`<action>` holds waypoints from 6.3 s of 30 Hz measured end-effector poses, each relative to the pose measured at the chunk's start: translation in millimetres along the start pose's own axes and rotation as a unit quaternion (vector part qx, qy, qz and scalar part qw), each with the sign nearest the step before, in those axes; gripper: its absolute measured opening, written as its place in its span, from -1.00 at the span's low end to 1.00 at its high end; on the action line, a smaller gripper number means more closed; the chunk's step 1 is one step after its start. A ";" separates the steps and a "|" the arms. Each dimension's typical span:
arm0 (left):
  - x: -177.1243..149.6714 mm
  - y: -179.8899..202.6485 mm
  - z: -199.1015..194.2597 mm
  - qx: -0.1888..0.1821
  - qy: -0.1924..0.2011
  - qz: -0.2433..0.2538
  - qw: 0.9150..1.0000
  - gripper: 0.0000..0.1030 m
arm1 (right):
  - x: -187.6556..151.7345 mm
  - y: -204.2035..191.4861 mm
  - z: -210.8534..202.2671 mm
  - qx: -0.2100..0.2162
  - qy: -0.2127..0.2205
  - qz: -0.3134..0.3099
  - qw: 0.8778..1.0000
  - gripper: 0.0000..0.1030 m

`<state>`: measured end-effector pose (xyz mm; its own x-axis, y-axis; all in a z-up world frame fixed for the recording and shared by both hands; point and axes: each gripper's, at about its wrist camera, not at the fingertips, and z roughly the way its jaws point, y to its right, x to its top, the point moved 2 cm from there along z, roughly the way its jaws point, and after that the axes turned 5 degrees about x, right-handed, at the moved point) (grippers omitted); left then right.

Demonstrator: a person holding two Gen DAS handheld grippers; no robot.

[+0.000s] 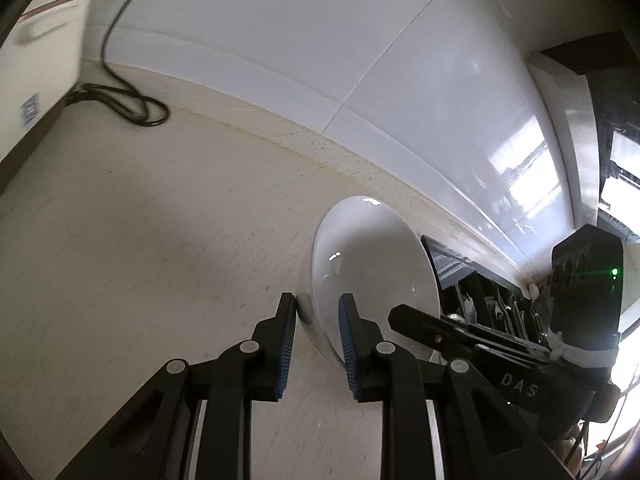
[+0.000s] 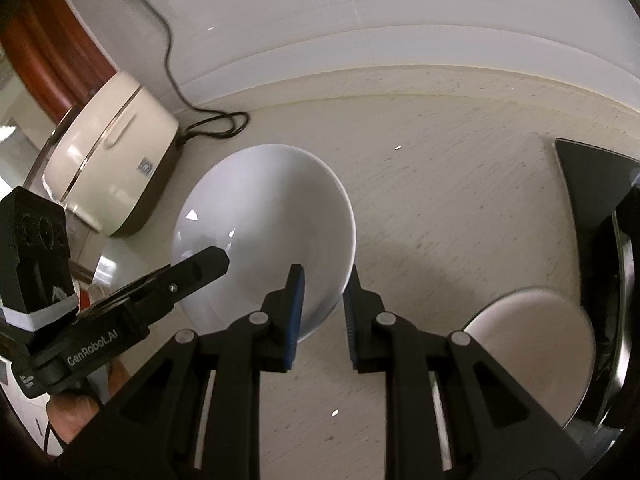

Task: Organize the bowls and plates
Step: 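Lift the white bowl with both grippers and carry it toward the plate stack, then lower the white bowl into the red-outside bowl and open both grippers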

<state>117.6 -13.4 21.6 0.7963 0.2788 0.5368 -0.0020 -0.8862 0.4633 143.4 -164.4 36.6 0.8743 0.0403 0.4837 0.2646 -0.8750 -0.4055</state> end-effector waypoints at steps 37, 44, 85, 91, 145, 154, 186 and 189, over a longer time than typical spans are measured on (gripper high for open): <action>-78.8 -37.3 -39.6 0.103 0.036 0.026 0.994 -0.55 | -83.0 -56.8 28.7 0.022 0.015 -0.040 0.999 -0.50; -77.7 -41.9 -37.2 0.105 0.043 0.023 0.993 -0.54 | -81.0 -58.1 30.2 0.028 0.034 -0.033 0.998 -0.51; -61.2 -55.9 -20.5 0.149 0.100 0.016 0.984 0.08 | -55.9 -42.2 49.5 0.035 0.085 -0.008 0.996 -0.04; -61.0 -61.8 -22.8 0.157 0.104 0.003 0.982 0.08 | -55.5 -47.7 53.4 0.000 0.088 -0.029 0.996 -0.04; -73.4 -85.1 -78.1 0.149 0.116 -0.032 0.981 -0.80 | -73.6 -94.4 48.4 0.089 0.082 -0.122 0.985 -0.66; -77.9 -97.7 -108.8 0.135 0.126 -0.046 0.982 -0.80 | -76.9 -122.1 33.0 0.094 0.083 -0.123 0.985 -0.66; -68.2 -178.3 -229.9 0.217 0.224 -0.086 0.946 -0.79 | -68.0 -272.2 56.5 0.177 0.065 -0.212 0.959 -0.66; -69.9 -186.4 -236.5 0.226 0.227 -0.091 0.943 -0.79 | -68.7 -282.4 62.3 0.187 0.060 -0.218 0.956 -0.65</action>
<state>-80.7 219.8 64.5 0.4175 0.4810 0.7709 0.4498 -0.8466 0.2846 33.9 110.0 69.6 0.6003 0.2871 0.7464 0.7401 -0.5531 -0.3824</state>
